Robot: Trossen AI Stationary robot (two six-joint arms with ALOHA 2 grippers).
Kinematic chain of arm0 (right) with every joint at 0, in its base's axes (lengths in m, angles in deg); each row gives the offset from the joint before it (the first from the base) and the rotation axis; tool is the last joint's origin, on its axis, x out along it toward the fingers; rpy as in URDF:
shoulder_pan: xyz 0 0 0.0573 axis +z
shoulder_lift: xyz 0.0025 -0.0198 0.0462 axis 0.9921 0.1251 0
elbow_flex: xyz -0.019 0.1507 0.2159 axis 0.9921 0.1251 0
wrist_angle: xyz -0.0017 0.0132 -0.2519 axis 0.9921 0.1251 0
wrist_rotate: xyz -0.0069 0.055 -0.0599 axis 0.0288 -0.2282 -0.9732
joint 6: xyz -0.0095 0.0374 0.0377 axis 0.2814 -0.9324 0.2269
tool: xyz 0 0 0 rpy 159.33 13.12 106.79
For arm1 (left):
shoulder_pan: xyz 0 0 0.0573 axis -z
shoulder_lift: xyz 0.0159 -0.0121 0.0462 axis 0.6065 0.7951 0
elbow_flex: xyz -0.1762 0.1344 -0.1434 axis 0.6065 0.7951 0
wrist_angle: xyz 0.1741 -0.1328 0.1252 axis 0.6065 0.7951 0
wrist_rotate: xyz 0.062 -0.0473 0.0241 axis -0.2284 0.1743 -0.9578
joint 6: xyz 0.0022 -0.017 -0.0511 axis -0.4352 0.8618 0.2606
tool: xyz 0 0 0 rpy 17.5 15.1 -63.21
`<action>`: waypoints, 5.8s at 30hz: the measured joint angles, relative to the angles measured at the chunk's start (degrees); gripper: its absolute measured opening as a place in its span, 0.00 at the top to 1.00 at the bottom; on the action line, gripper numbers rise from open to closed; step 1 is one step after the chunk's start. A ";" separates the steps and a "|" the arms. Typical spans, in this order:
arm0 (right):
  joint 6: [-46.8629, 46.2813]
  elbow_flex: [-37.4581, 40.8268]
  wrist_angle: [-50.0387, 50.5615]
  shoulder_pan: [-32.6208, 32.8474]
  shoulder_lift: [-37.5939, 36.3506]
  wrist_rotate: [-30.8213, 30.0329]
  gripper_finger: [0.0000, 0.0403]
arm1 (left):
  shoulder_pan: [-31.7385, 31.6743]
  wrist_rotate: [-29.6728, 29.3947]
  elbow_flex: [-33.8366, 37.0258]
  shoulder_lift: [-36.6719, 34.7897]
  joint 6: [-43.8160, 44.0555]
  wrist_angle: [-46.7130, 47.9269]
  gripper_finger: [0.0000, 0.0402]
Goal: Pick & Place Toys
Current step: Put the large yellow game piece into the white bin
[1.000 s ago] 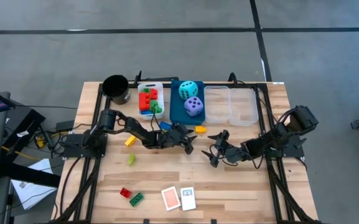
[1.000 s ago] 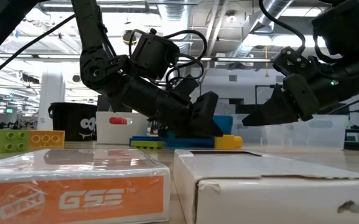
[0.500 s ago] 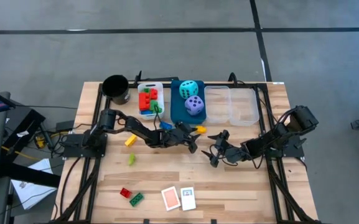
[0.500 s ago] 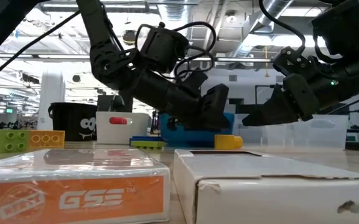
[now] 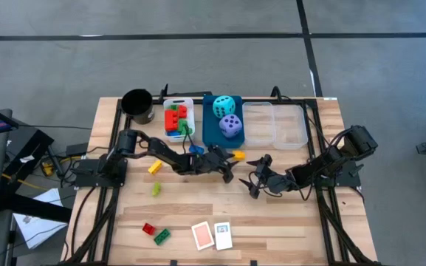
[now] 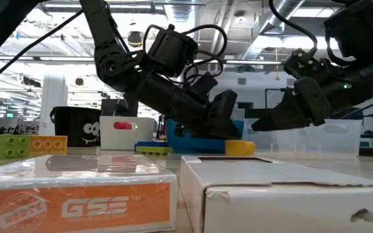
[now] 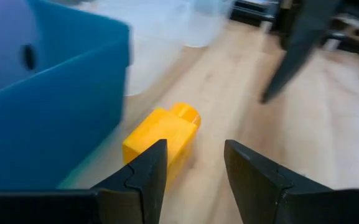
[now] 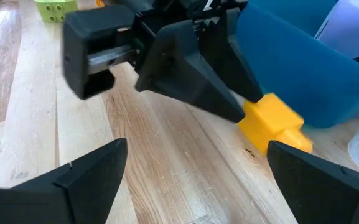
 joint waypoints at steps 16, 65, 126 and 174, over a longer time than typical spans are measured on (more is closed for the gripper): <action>0.00 0.02 0.07 0.02 0.00 0.26 0.06 | 0.02 13.67 0.07 0.13 -2.32 7.15 0.78; -7.05 -2.40 24.20 -1.46 -0.04 -7.26 0.06 | 6.78 13.03 0.22 0.22 -1.37 5.92 0.82; -13.92 -3.85 19.15 -10.15 0.04 1.55 0.08 | 6.71 12.84 0.20 0.22 -1.39 6.40 0.82; 12.59 -6.34 16.76 -1.98 -30.88 -17.14 0.72 | 10.24 18.64 0.31 -14.32 -5.28 23.96 0.84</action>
